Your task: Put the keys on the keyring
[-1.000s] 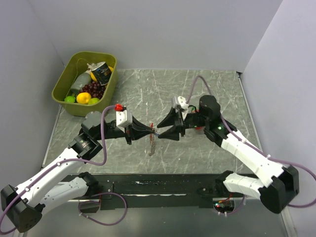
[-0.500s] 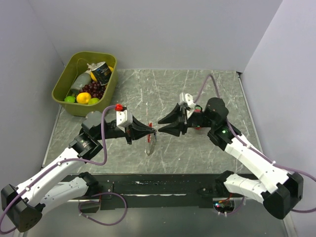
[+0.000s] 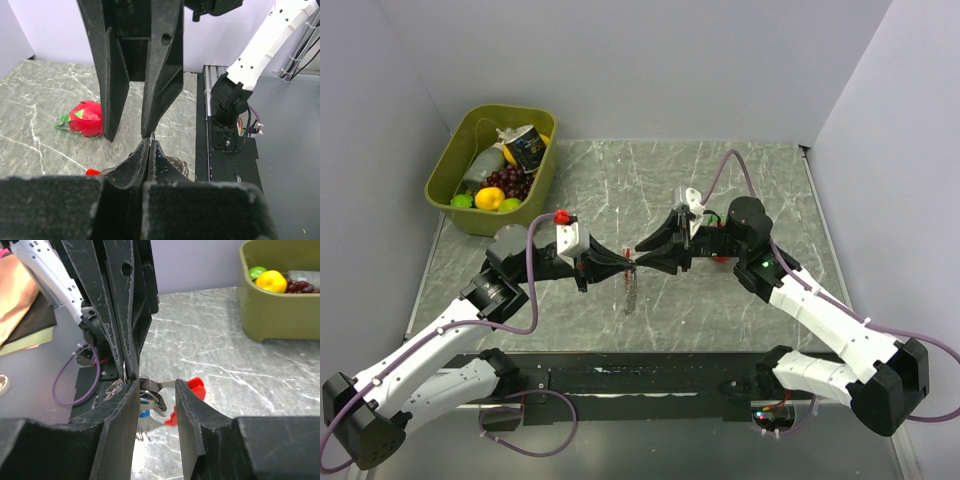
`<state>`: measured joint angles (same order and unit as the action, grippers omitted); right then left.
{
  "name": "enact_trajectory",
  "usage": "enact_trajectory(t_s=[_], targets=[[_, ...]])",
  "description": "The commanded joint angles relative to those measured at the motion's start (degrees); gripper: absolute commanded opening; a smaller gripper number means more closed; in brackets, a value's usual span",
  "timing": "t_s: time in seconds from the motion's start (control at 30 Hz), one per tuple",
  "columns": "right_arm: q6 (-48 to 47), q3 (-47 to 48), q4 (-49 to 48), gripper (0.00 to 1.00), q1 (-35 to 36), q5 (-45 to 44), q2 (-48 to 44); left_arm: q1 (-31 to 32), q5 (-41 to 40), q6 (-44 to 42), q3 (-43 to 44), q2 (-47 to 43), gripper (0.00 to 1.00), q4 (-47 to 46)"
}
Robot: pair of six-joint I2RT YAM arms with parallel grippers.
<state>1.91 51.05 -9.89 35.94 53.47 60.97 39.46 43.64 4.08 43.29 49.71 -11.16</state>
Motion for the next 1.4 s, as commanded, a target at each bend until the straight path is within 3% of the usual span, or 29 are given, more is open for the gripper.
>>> enact_trajectory(t_s=[0.0,0.43,0.7,0.73,0.8,1.13,1.2,1.27,1.33,1.37], targets=[[-0.33,-1.21,-3.2,0.42,0.71,-2.32,-4.01,0.18,-0.57,-0.91,1.98,-0.85,0.01,-0.53],[0.28,-0.51,-3.64,0.41,1.06,3.3,-2.18,0.26,-0.66,-0.91,1.98,-0.32,0.01,-1.23],[0.02,0.37,-3.29,0.23,1.41,2.51,1.26,0.26,0.13,-0.39,2.06,0.03,0.01,-1.76],[0.2,0.46,-3.21,0.11,1.5,2.51,1.43,0.26,0.39,-0.3,2.06,0.12,0.01,-1.76],[0.46,0.72,-3.2,0.0,1.5,2.42,1.7,0.18,0.48,-0.38,2.24,0.21,0.01,-1.59],[-0.59,0.89,-1.72,0.0,1.5,0.93,0.64,0.18,-0.13,-3.45,4.52,0.38,0.02,7.1],[-1.38,1.77,-0.14,0.0,1.5,0.84,0.82,0.18,-1.01,-6.53,6.45,0.3,0.06,12.61],[-3.82,3.08,2.85,0.0,1.5,1.11,1.08,0.18,-2.5,-9.25,8.81,0.3,0.22,16.59],[-5.25,3.88,4.78,0.0,1.5,1.46,1.34,0.26,-2.68,-11.71,10.67,0.65,0.44,22.21],[-6.56,4.67,6.53,0.0,1.5,1.81,1.43,0.18,-3.03,-12.24,12.85,1.08,0.48,24.06]])
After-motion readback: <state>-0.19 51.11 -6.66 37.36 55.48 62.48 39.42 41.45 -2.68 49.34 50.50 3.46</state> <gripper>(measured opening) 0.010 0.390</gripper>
